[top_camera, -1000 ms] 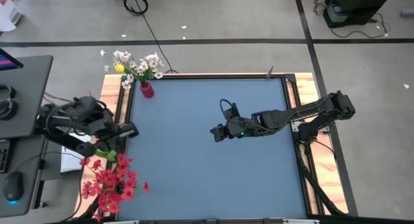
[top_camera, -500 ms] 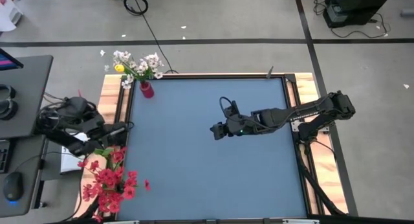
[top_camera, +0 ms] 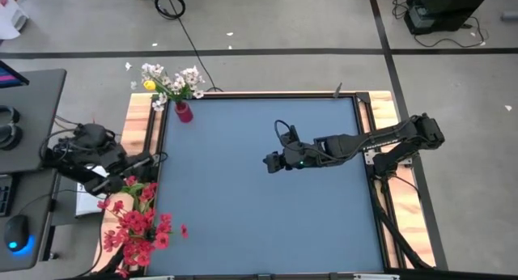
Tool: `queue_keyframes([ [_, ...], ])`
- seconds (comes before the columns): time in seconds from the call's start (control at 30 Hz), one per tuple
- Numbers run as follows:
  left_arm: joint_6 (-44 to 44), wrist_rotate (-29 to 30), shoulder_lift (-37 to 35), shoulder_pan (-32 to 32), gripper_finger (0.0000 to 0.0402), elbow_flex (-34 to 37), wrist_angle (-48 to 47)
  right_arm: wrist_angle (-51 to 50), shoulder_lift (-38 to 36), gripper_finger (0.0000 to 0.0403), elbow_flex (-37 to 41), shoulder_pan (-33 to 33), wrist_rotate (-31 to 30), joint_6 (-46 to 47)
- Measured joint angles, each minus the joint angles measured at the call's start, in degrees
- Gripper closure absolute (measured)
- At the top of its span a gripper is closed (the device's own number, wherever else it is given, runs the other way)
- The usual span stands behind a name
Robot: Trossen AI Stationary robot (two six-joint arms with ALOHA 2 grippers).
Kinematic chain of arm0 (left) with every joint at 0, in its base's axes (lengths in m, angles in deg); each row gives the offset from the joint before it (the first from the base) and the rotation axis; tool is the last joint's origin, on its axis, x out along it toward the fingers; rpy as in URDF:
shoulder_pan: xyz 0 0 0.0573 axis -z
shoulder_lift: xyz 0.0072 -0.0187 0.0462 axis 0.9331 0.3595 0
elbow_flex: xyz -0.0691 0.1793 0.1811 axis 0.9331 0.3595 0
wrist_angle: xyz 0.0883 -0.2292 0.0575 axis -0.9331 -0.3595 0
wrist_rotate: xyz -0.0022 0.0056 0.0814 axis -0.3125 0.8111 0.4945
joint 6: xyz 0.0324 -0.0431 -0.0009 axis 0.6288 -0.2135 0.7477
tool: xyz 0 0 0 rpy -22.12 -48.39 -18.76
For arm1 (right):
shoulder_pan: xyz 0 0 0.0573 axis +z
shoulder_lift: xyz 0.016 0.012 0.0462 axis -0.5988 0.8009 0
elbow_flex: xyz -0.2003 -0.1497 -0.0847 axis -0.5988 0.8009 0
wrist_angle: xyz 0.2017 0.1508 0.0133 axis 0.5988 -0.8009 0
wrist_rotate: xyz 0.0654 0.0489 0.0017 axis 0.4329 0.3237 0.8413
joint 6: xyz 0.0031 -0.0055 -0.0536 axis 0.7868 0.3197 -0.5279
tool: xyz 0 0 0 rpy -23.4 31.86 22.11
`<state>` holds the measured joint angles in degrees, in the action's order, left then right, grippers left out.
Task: Sort flowers into vase by color
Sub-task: Put the black flower into the transparent vase
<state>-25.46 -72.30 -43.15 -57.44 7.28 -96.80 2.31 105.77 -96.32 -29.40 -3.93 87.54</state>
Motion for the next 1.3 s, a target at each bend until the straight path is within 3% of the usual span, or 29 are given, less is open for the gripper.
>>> queue_keyframes([
  [0.2, 2.71, 0.01, 0.04, -0.02, 0.0401, 1.7, -0.31, -0.77, 0.0, 0.0245, -0.04, 0.13, 0.41, 1.62],
  [0.4, -3.61, -0.29, 0.05, -0.02, 0.0401, 3.13, 12.88, -1.05, 0.0, 0.0245, -0.04, 0.81, 0.69, 2.98],
  [0.67, -10.31, 2.15, 0.16, -0.02, 0.0401, 6.68, 18.85, -1.08, 0.0, 0.0245, -0.04, 1.41, 0.64, 3.11],
  [1.03, -14.04, 15.77, 0.21, -0.02, 0.0401, 10.07, 24.34, -5.31, 0.0, 0.0245, -0.04, 3.28, -0.49, 2.93],
  [1.2, -12.57, 27.63, 0.69, 0.0, 0.0401, 9.24, 26.12, -4.85, 0.0, 0.0245, -0.04, 3.41, -1.4, 1.99],
  [1.3, -11.75, 34.51, 2.5, 0.0, 0.0401, 7.6, 26.36, 0.6, 0.0, 0.0245, -0.02, 3.41, -2.42, -1.55],
])
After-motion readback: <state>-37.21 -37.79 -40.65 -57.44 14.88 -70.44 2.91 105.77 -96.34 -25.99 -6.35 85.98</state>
